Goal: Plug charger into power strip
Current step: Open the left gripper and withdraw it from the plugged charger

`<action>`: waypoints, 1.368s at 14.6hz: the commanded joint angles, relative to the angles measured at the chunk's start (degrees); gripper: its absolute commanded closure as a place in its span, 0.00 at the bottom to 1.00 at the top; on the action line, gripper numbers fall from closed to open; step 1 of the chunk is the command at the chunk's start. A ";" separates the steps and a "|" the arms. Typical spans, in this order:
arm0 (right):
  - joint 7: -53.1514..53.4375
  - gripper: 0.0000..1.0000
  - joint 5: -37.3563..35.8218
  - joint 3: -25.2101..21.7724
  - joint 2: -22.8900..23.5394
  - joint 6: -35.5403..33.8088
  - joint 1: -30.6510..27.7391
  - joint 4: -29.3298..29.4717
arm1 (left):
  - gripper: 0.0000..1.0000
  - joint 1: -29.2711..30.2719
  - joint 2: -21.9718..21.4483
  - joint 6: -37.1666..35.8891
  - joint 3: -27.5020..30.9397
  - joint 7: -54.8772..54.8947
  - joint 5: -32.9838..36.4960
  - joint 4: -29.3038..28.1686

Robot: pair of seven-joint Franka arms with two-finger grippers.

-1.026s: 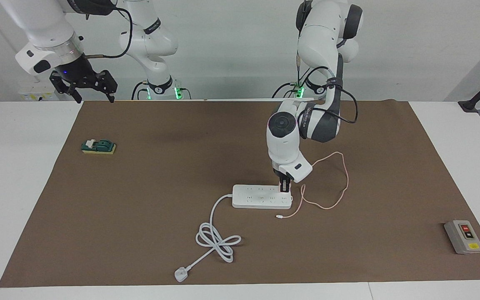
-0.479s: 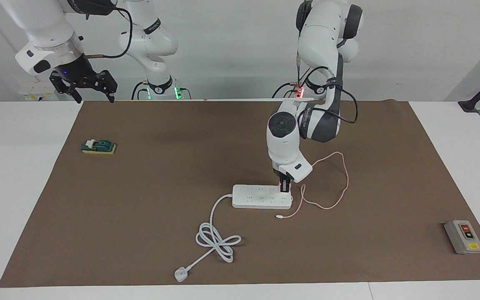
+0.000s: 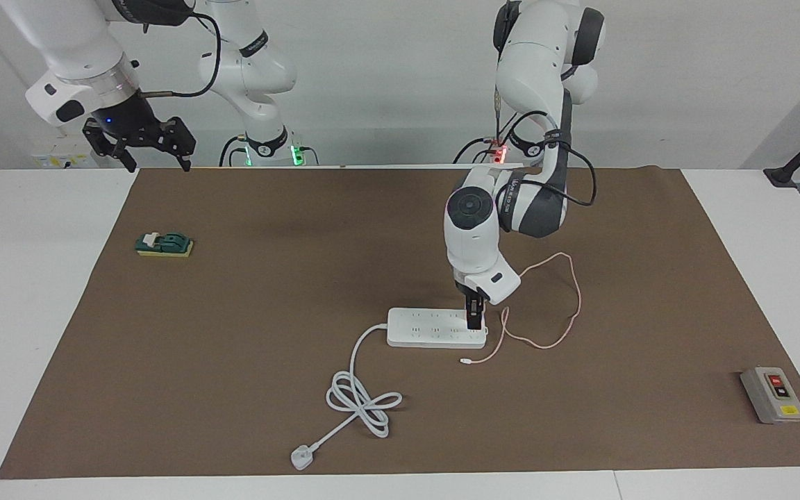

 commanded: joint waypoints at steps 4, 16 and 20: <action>0.72 0.00 -0.19 0.62 -0.86 -0.39 -0.98 -0.78 | 0.09 5.64 -12.33 -8.21 -1.25 14.14 -4.91 -0.91; 0.63 0.00 -0.19 0.62 -0.86 -0.39 -1.07 -0.78 | 0.09 16.09 -22.08 -18.14 -0.81 54.79 -5.00 -0.99; 0.81 0.00 -0.19 0.62 -0.86 -0.39 -0.98 -0.78 | 0.09 24.96 -24.11 -20.87 -0.81 77.56 -5.00 -1.08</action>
